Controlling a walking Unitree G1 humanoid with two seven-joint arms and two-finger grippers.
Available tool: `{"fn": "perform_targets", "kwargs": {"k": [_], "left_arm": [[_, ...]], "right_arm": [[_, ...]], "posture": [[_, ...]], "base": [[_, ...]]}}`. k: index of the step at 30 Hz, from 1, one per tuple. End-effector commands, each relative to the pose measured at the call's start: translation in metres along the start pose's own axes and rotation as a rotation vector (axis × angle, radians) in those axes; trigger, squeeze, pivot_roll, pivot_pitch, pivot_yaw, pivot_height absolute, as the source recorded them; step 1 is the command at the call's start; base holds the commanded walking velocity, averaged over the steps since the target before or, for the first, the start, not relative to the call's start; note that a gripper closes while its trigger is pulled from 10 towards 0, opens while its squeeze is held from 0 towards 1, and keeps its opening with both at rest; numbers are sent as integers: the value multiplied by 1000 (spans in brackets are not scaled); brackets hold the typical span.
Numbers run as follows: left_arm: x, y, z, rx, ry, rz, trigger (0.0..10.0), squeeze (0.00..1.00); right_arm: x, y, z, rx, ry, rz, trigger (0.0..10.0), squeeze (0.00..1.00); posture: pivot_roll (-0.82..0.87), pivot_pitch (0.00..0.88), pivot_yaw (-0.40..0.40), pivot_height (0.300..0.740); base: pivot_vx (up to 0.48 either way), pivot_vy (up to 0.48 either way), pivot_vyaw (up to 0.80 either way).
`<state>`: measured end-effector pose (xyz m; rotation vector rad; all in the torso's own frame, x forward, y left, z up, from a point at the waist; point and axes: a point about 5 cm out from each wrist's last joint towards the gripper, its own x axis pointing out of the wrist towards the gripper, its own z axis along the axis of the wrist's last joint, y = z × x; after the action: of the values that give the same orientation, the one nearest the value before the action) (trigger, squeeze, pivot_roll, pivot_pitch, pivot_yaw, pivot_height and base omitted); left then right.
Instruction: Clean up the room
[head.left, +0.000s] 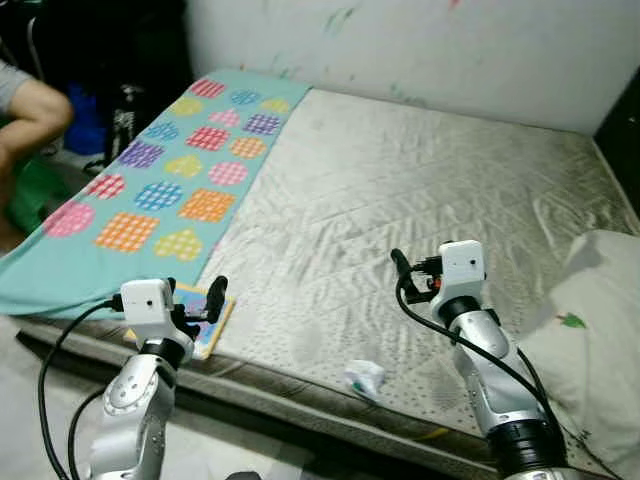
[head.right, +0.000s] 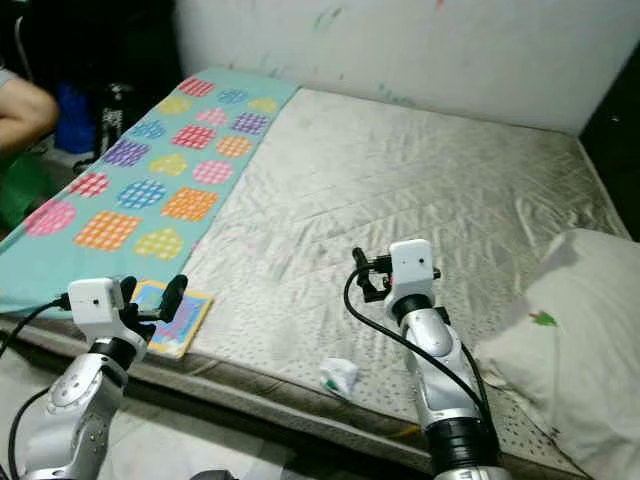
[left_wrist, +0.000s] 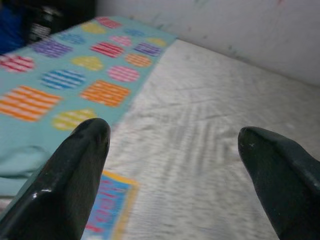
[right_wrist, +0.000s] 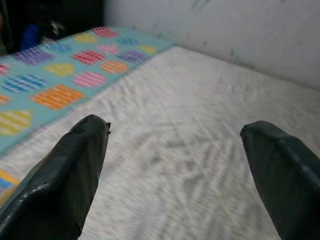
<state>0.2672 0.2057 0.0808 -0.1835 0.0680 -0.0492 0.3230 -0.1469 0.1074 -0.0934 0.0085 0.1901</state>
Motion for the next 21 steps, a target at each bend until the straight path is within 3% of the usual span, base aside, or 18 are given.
{"fn": "perform_targets", "kwargs": {"k": [1,5,12,19,21], "left_arm": [[2,-7,-2,-15,10,-24,10000,0],[2,-6,-2,-20,9,-20,10000,0],[3,-6,-2,-22,3,-20,10000,0],[3,-7,-2,-24,3,-22,10000,0],[3,-6,-2,-24,3,-21,10000,0]], "right_arm": [[-2,-9,3,-18,-16,-20,10000,0],[-1,-5,7,-23,-30,2,10000,0],[-1,-4,4,-6,-6,-1,10000,0],[-1,-5,4,-12,-8,-2,10000,0],[-1,-5,4,-12,-7,-1,10000,0]], "posture": [[68,79,-33,740],[66,77,-33,740],[66,77,-33,740],[65,77,-33,740],[65,77,-33,740]], "base": [[0,480,0],[0,432,0],[0,0,0],[0,0,-736],[0,0,0]]}}
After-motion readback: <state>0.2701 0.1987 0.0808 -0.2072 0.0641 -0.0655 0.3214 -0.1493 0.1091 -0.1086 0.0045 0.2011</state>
